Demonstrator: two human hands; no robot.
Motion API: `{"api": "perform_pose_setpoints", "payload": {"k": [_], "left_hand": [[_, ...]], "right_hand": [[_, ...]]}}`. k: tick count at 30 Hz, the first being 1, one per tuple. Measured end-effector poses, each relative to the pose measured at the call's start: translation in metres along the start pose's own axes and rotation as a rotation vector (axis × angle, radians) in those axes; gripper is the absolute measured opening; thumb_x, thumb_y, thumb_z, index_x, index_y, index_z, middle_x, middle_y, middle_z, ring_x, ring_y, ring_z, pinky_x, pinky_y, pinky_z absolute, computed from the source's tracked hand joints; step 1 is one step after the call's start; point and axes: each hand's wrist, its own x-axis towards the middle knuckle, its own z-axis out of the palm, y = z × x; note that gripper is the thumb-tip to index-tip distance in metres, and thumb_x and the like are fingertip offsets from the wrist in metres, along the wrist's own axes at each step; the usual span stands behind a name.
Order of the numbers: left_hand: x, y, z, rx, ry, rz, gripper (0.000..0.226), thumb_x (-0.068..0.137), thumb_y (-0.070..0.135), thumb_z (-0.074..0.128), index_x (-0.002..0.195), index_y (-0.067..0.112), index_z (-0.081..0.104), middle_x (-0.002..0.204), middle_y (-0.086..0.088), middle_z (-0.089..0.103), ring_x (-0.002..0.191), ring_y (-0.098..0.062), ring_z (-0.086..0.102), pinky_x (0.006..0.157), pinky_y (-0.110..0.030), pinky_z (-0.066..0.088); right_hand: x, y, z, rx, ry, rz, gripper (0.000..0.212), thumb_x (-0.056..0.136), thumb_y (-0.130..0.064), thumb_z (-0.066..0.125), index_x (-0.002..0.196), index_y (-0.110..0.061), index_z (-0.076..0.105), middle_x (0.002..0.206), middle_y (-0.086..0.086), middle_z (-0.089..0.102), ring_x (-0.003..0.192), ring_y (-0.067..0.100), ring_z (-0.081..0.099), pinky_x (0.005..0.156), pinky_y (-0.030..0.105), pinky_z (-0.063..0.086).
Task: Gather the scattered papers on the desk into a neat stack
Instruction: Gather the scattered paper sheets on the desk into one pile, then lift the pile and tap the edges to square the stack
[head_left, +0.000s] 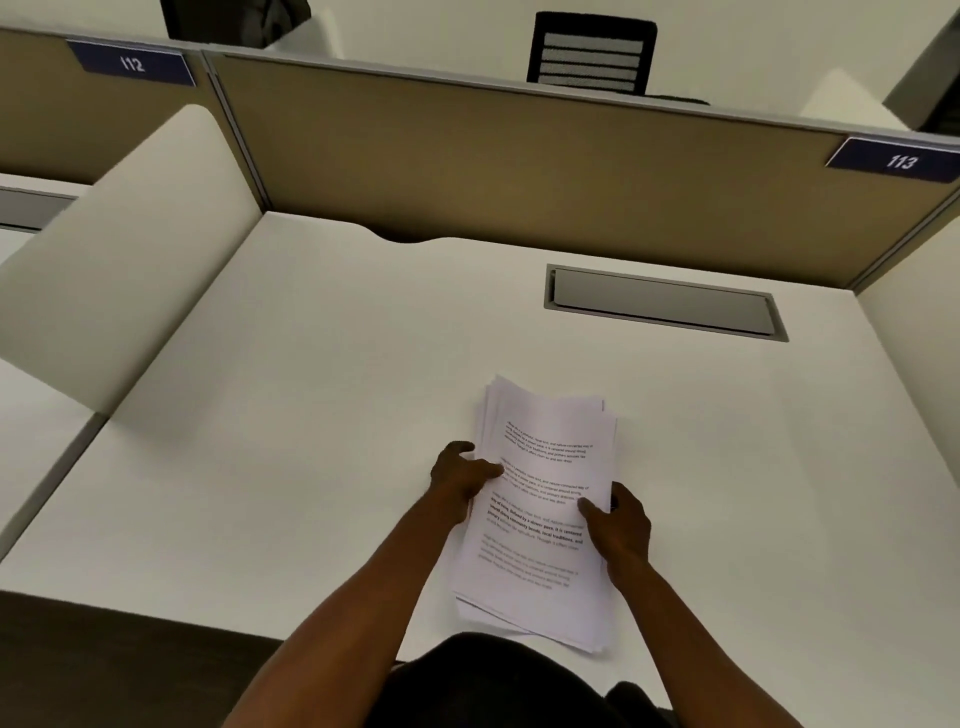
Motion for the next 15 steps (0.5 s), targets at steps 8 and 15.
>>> {"api": "perform_pose_setpoints", "payload": {"k": [8, 15], "left_hand": [[-0.011, -0.005, 0.011, 0.323, -0.243, 0.253, 0.067, 0.088, 0.008, 0.071, 0.149, 0.02, 0.045, 0.135, -0.011, 0.063, 0.117, -0.029, 0.064, 0.098, -0.044, 0.055], [-0.026, 0.008, 0.017, 0.203, -0.299, 0.484, 0.058, 0.094, 0.0, 0.058, 0.146, 0.022, 0.046, 0.133, -0.013, 0.064, 0.111, -0.029, 0.069, 0.092, -0.047, 0.059]], "right_hand": [[0.004, 0.008, -0.008, 0.03, 0.002, -0.032, 0.025, 0.089, -0.02, 0.069, 0.113, -0.019, 0.062, 0.107, 0.002, 0.066, 0.089, 0.017, 0.061, 0.081, 0.03, 0.048], [0.008, 0.009, -0.027, 0.261, 0.026, -0.043, 0.046, 0.078, -0.022, 0.081, 0.116, -0.031, 0.057, 0.112, -0.002, 0.068, 0.093, 0.012, 0.065, 0.077, 0.028, 0.051]]}}
